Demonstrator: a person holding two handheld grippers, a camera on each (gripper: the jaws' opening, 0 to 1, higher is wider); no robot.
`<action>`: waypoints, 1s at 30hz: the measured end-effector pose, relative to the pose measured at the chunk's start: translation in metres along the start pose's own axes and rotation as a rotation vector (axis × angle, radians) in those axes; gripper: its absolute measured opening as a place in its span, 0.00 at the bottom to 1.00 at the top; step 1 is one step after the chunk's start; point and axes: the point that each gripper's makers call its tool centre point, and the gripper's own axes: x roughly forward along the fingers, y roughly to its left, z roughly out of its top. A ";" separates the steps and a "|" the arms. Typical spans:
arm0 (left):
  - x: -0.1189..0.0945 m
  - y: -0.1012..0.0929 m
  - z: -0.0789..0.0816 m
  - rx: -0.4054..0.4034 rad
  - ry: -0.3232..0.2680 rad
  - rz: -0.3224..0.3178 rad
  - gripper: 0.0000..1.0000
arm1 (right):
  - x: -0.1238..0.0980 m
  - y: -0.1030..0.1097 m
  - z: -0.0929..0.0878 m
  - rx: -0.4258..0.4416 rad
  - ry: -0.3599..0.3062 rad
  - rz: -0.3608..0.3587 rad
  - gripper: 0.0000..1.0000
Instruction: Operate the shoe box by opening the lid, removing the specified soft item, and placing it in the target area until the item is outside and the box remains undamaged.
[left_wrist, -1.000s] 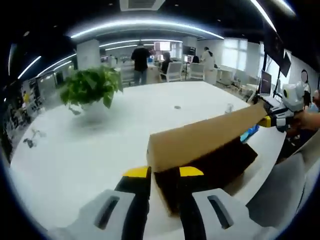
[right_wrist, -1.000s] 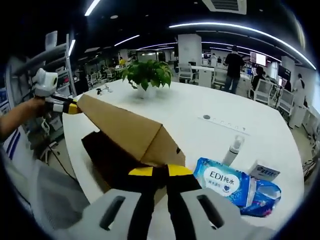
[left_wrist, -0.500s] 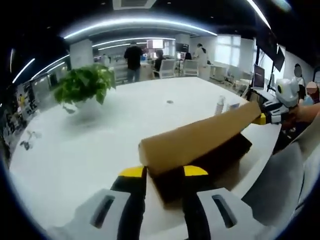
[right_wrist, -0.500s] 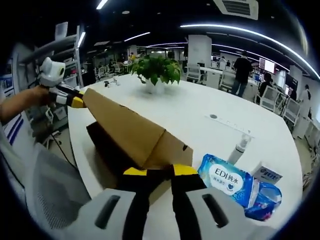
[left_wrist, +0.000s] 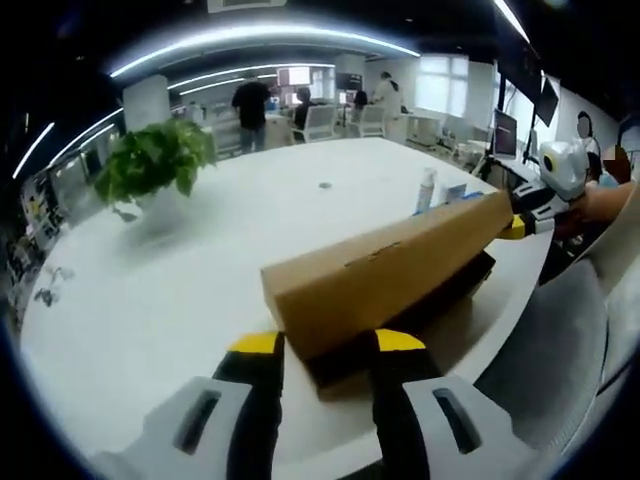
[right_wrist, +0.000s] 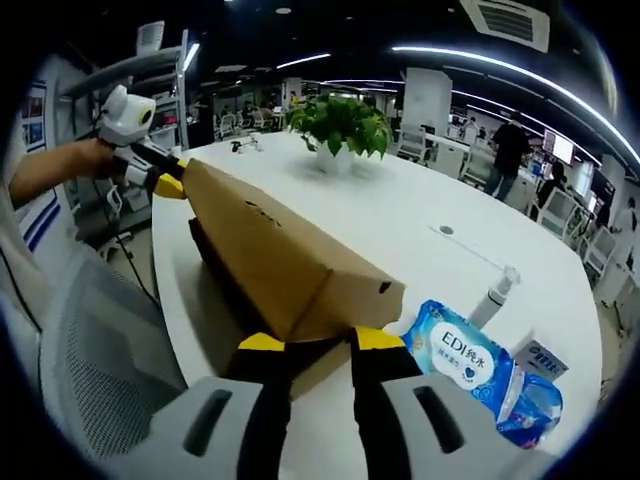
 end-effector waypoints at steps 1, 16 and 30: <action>0.000 -0.001 -0.001 0.001 0.002 -0.002 0.34 | 0.000 0.001 -0.002 -0.004 0.003 0.007 0.22; 0.009 -0.010 -0.028 -0.005 0.072 -0.038 0.38 | 0.007 0.018 -0.023 -0.036 0.047 0.097 0.32; 0.022 -0.011 -0.044 -0.037 0.112 -0.052 0.39 | 0.015 0.024 -0.035 0.019 0.076 0.135 0.36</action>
